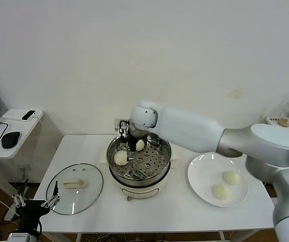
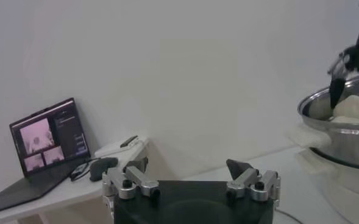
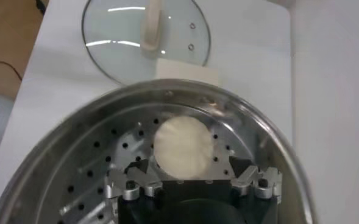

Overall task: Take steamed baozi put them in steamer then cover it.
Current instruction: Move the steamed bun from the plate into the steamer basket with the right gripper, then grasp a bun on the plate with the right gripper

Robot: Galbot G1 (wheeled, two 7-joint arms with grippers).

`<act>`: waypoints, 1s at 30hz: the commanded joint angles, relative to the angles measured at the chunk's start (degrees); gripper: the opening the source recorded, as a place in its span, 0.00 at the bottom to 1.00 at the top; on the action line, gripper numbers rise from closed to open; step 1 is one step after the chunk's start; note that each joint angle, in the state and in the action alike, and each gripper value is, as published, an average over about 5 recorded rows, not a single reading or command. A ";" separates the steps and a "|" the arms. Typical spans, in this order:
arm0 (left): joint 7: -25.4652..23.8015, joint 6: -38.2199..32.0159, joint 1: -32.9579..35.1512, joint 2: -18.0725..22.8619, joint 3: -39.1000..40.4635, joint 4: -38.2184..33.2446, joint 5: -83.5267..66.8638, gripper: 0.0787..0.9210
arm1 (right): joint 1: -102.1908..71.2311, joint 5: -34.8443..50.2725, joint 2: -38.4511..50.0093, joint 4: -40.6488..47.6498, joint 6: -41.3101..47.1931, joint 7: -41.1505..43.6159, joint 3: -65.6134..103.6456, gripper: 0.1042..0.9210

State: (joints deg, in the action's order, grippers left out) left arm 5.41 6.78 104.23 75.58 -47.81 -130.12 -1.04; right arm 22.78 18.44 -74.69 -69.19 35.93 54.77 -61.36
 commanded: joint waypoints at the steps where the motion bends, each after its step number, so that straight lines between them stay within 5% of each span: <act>1: -0.07 0.09 -0.16 -0.68 0.07 0.10 -0.15 0.88 | 9.69 -3.89 14.48 -9.27 -6.63 9.37 -0.77 0.88; 17: -0.09 0.13 -0.68 -1.83 1.03 0.95 -0.10 0.88 | -5.15 -15.08 46.52 -24.39 -12.75 11.91 7.65 0.88; 30: -0.10 0.19 0.02 -2.26 0.61 2.22 0.43 0.88 | -31.12 -26.75 52.87 -23.72 -18.50 11.34 24.15 0.88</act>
State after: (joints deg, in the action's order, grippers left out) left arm 5.32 6.98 104.18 73.22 -47.22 -128.24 -0.82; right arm 7.70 -0.45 -30.10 -91.03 21.21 65.59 -47.17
